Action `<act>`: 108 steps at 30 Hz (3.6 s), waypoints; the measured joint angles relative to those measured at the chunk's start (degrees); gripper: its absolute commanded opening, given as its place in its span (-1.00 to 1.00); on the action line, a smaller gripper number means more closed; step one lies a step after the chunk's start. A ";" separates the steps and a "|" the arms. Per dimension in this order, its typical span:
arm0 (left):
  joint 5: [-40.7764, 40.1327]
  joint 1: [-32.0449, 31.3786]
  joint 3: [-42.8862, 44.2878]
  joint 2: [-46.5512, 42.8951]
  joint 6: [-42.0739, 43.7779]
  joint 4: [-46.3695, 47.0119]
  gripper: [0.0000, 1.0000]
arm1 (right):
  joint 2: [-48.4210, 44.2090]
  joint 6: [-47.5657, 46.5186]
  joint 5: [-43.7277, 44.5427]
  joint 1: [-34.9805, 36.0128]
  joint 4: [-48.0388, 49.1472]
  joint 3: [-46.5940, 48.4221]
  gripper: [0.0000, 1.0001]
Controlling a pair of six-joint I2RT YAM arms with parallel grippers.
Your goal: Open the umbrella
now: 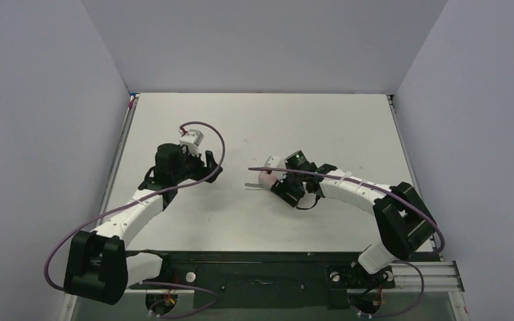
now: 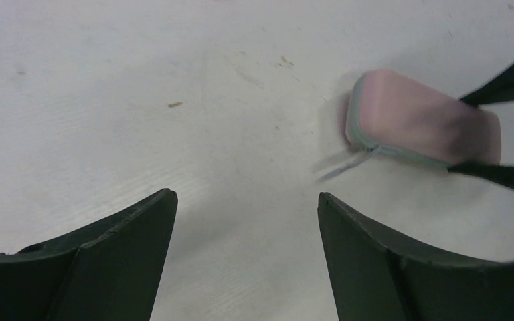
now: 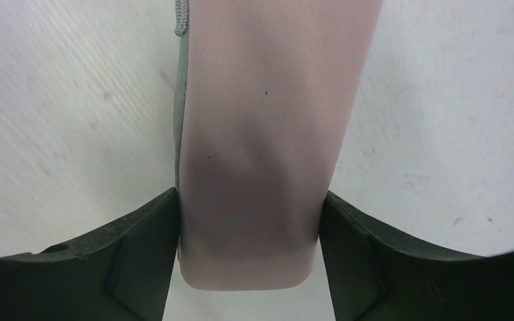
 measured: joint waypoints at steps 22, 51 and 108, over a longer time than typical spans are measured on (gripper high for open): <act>-6.36 -30.97 -10.97 20.35 4.20 29.88 -0.46 | -18.53 -28.63 -7.76 -5.46 4.28 -18.80 -0.27; -10.99 -36.63 -5.31 35.87 -2.95 46.21 -0.73 | -15.96 -21.94 -10.67 -8.28 2.62 -16.31 -0.39; -4.07 -31.65 -3.37 36.94 4.09 46.05 -1.00 | -3.02 -59.28 -14.84 -13.03 -19.04 -0.09 -0.88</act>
